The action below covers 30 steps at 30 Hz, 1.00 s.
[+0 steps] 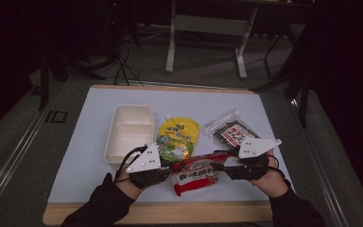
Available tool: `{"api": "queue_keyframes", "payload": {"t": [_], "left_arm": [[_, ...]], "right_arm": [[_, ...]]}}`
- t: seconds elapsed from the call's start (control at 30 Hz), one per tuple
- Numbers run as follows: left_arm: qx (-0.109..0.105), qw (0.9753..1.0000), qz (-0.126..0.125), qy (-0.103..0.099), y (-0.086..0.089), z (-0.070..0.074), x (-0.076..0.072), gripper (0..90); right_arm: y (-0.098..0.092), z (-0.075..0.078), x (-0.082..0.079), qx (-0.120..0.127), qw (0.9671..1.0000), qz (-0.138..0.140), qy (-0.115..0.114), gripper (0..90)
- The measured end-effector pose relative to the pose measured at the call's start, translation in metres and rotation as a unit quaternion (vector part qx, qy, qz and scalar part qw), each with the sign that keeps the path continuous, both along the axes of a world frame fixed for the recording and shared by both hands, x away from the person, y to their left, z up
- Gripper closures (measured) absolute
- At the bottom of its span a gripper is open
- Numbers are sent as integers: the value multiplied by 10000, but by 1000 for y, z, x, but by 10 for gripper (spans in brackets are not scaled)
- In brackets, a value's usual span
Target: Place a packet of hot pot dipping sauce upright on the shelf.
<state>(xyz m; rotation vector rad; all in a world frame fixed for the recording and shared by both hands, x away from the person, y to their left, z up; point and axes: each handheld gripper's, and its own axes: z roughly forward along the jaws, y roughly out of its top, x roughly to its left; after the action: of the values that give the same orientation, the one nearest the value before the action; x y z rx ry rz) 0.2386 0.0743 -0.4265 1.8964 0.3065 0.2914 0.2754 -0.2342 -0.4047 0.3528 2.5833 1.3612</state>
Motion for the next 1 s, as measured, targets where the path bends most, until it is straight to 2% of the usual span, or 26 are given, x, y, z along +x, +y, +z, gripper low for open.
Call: {"api": "queue_keyframes", "payload": {"t": [0.03, 0.1, 0.13, 0.2, 0.37, 0.47, 0.57, 0.67, 0.83, 0.9, 0.93, 1.0], "left_arm": [[25, 10000, 16, -13, 0, 0, 0, 900], [-11, 10000, 41, 55, 0, -1, 1, 900], [-2, 10000, 54, 33, 0, -1, 1, 900], [-40, 9999, 53, 111, 1, -3, 2, 900], [-69, 9997, 33, 219, 2, -7, 3, 882], [-100, 9995, 201, 235, 5, -8, 3, 696], [-264, 9985, 398, 280, 12, -12, 1, 543], [-324, 9973, 588, 309, 17, -16, -3, 442], [-321, 9958, 716, 474, 21, -25, -8, 270], [-332, 9957, 621, 605, 22, -29, -10, 169], [-276, 9949, 685, 684, 21, -31, -11, 126], [-137, 9948, 630, 789, 17, -36, -15, 52]], "right_arm": [[1, 1, 0, -14, 10000, 42, -13, 721], [3, 2, -1, -100, 9996, 232, 94, 872], [3, 3, -1, -118, 9996, 258, 96, 882], [5, 3, -3, -213, 9993, 295, 89, 887], [4, 5, -2, -154, 9993, 308, 169, 891], [3, 9, -2, -122, 9994, 297, 143, 891], [-1, 15, -1, -51, 9997, 223, 111, 891], [-6, 20, 2, 9, 9999, 106, 89, 891], [-10, 29, 9, 49, 10000, -63, 2, 891], [-10, 33, 11, 72, 9999, -102, -9, 892], [-9, 35, 12, 54, 9999, -145, -32, 891], [-8, 38, 16, 69, 9998, -182, -57, 891]]}}
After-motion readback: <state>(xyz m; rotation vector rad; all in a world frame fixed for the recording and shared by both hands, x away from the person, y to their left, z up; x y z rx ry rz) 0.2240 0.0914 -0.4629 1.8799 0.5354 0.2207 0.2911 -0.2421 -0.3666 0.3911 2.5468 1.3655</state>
